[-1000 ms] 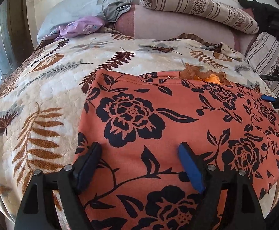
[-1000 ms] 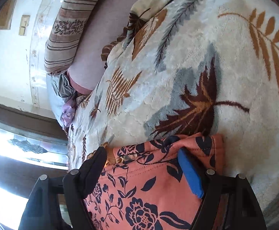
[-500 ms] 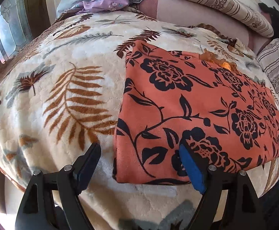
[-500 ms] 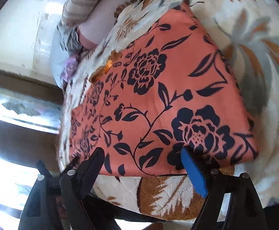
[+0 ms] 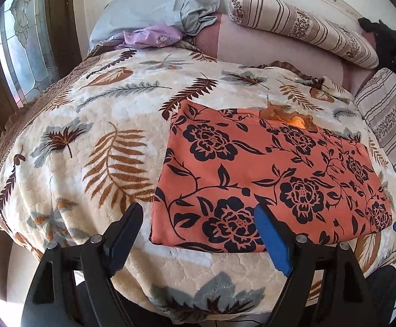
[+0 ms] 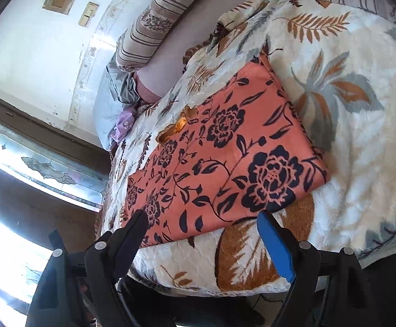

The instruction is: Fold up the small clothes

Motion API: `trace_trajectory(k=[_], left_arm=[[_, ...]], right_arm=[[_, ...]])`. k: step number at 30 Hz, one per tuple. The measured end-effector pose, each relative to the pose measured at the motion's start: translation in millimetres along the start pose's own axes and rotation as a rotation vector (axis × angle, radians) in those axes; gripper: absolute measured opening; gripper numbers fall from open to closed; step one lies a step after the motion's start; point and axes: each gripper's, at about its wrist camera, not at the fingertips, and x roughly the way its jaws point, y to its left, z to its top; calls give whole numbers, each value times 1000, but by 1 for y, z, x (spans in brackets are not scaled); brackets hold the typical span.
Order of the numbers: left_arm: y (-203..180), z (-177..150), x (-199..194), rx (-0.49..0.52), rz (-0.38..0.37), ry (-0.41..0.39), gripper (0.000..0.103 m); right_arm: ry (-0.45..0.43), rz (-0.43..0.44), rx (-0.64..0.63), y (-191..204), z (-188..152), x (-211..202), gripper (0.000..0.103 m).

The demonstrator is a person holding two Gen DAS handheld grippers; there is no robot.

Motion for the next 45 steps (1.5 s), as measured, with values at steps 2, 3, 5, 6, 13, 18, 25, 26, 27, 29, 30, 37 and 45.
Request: trace_trajectory(k=[2, 3, 5, 6, 13, 18, 25, 26, 27, 29, 30, 37, 45], left_arm=[[-1, -1, 0, -12, 5, 16, 84], [-2, -3, -1, -16, 7, 21, 84], [-3, -5, -1, -14, 12, 29, 84], [-4, -6, -2, -10, 18, 33, 84], [-5, -11, -7, 16, 50, 21, 84], [-6, -13, -4, 8, 32, 52, 84], [-7, -14, -16, 32, 53, 27, 84], [-6, -13, -15, 20, 46, 32, 84], [-7, -13, -15, 13, 39, 35, 84], [-11, -12, -16, 18, 29, 37, 84], [-13, -12, -18, 28, 28, 35, 84], [-23, -12, -22, 65, 45, 24, 84], [-34, -15, -17, 93, 48, 44, 84]], right_arm=[[-1, 36, 0, 8, 9, 10, 85], [-7, 71, 11, 9, 13, 16, 85], [-11, 86, 43, 1, 17, 31, 86], [-7, 42, 55, -9, 17, 43, 87], [-9, -18, 52, -11, 10, 49, 86], [61, -72, 64, -30, 10, 63, 86], [17, -7, -17, -8, 6, 30, 86], [17, -12, -27, -8, 6, 31, 86], [20, -26, -18, -13, 7, 33, 86], [31, -90, 50, -36, 11, 40, 86], [40, -99, 94, -48, 12, 41, 86], [17, -30, 22, -26, 4, 18, 86], [75, -7, 102, -47, -31, 27, 86]])
